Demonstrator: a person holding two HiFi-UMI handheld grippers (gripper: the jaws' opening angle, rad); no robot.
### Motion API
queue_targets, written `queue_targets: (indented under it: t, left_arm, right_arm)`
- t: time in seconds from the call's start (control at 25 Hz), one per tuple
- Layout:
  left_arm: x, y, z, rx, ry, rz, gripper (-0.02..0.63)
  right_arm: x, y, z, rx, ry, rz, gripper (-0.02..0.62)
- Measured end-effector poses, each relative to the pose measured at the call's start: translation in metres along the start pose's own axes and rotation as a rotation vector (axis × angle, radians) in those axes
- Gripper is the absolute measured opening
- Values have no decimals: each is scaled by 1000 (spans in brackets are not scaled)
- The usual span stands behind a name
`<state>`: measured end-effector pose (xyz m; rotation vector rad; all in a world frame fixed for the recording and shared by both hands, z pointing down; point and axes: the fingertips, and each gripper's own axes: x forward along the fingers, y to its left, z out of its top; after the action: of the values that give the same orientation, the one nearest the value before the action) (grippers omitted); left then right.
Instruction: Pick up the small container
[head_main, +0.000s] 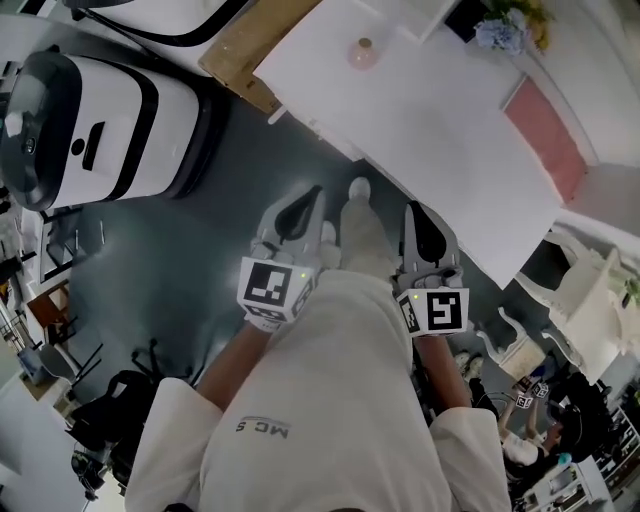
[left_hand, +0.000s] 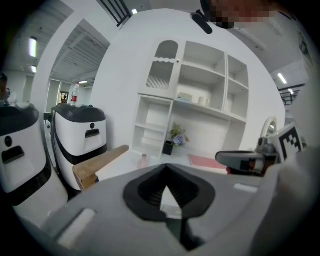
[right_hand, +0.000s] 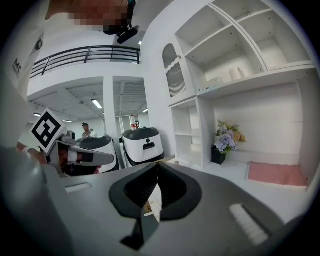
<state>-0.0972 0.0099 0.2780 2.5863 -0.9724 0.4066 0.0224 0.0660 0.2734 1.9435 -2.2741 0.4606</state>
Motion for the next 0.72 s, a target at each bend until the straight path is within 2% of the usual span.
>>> queue_targets:
  t: [0.36,0.72]
  left_arm:
    - [106,45,34,13,13,70,0]
    - [161,87,13,-47,61,126,0]
  right_arm:
    - [120,-60,32,-63,-26,117,15]
    - [209,-84,14,-84,-10,192,49]
